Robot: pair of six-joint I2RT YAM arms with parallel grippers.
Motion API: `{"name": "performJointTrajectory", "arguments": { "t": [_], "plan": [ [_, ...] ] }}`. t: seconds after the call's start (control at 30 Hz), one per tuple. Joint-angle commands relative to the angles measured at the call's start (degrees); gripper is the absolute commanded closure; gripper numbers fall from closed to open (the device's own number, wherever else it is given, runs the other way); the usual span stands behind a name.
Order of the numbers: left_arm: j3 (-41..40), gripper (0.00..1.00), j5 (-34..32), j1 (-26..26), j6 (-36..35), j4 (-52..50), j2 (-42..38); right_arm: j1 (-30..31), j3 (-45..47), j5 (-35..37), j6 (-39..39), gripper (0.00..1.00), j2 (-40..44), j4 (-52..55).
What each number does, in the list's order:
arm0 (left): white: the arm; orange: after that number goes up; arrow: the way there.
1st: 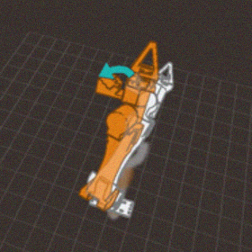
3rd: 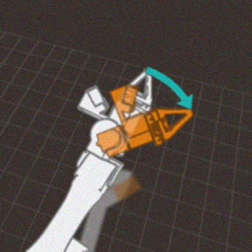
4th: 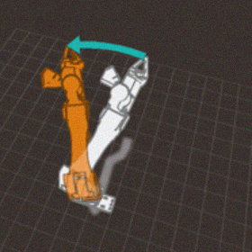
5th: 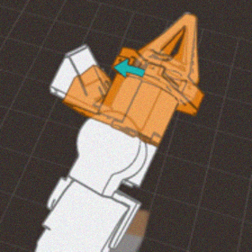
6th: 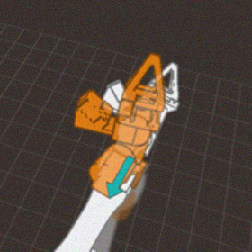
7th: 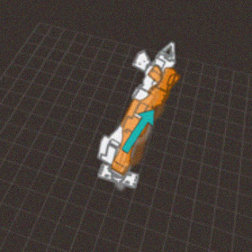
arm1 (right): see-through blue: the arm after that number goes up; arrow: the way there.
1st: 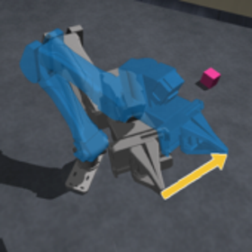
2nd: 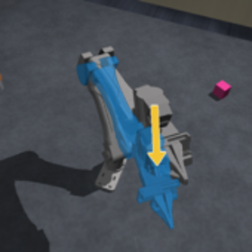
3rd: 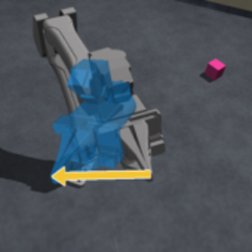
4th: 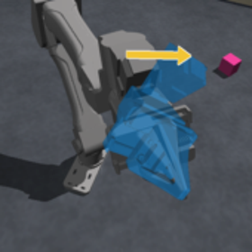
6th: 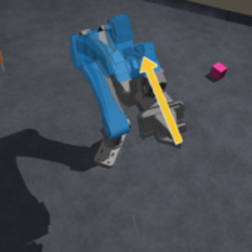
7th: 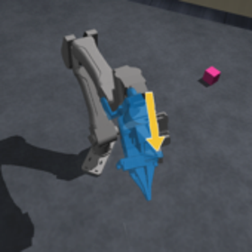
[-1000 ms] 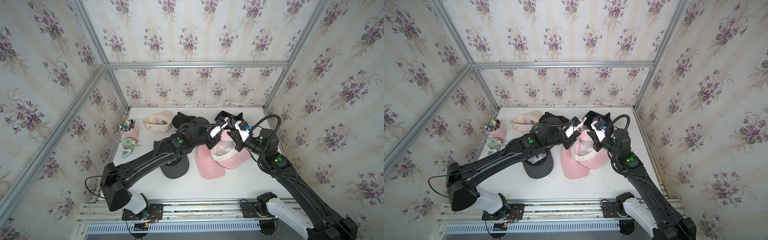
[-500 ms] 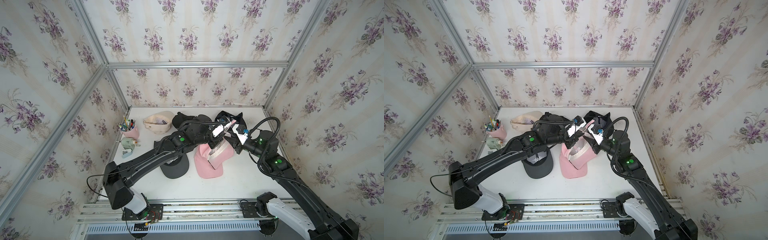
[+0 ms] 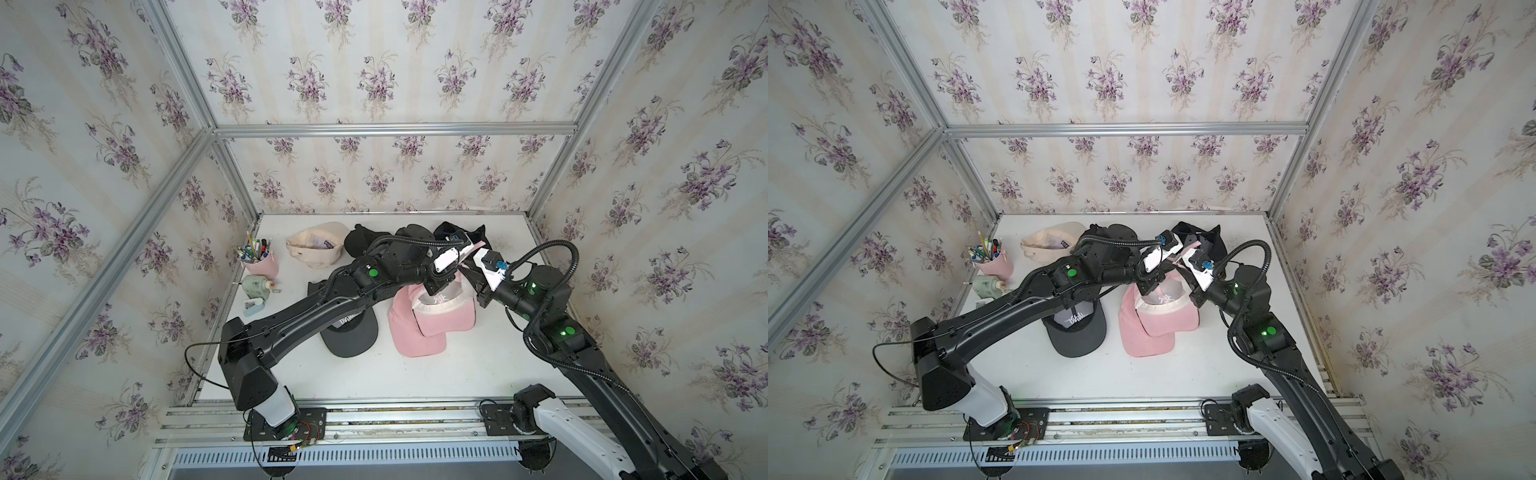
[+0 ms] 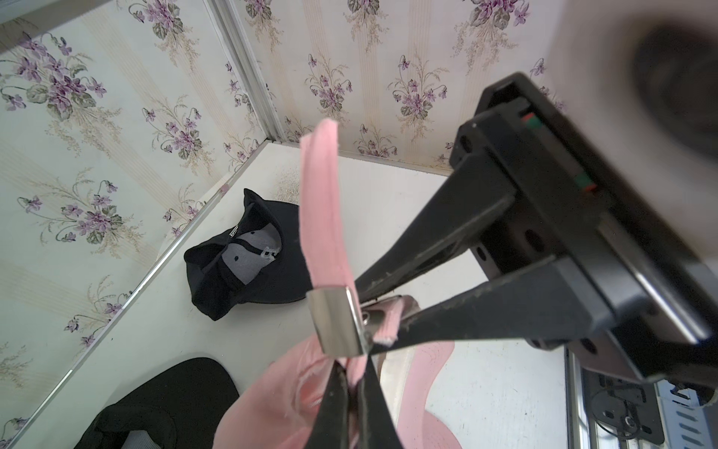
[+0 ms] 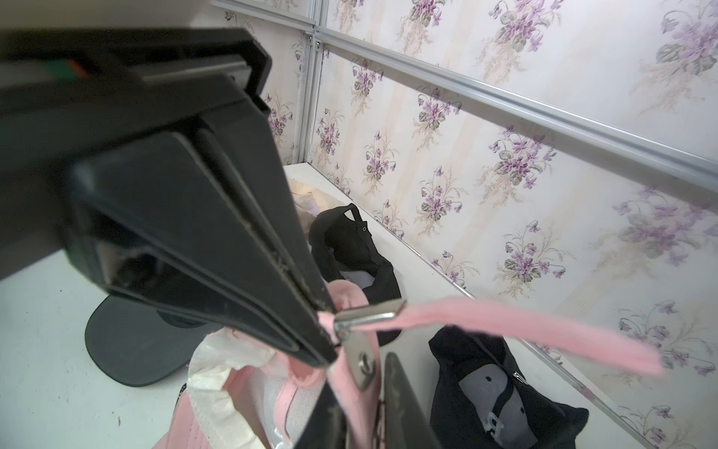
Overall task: Open the adjustable buckle of the baseball cap
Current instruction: Pull the adjustable strap on the baseball cap.
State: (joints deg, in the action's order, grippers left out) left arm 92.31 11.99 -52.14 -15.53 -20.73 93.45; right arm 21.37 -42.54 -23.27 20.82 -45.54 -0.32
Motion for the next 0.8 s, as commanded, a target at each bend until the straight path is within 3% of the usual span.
{"name": "performJointTrajectory", "arguments": {
  "t": [0.0, 0.2, 0.77],
  "plan": [
    [1.3, 1.00, 0.0, -0.2, -1.0, -0.7, 1.0, 0.0, -0.6, 0.7, 0.7, 0.90, 0.6, -1.1],
    [4.6, 1.00, -0.6, -0.2, -1.4, -3.1, 3.5, 0.0, -0.2, 1.9, -0.6, 1.00, 0.4, -1.7],
    [10.3, 1.00, -1.3, -0.6, 0.0, -6.2, 7.4, 0.1, 3.7, 15.6, -13.2, 1.00, 1.4, -15.4]
  ]
}}
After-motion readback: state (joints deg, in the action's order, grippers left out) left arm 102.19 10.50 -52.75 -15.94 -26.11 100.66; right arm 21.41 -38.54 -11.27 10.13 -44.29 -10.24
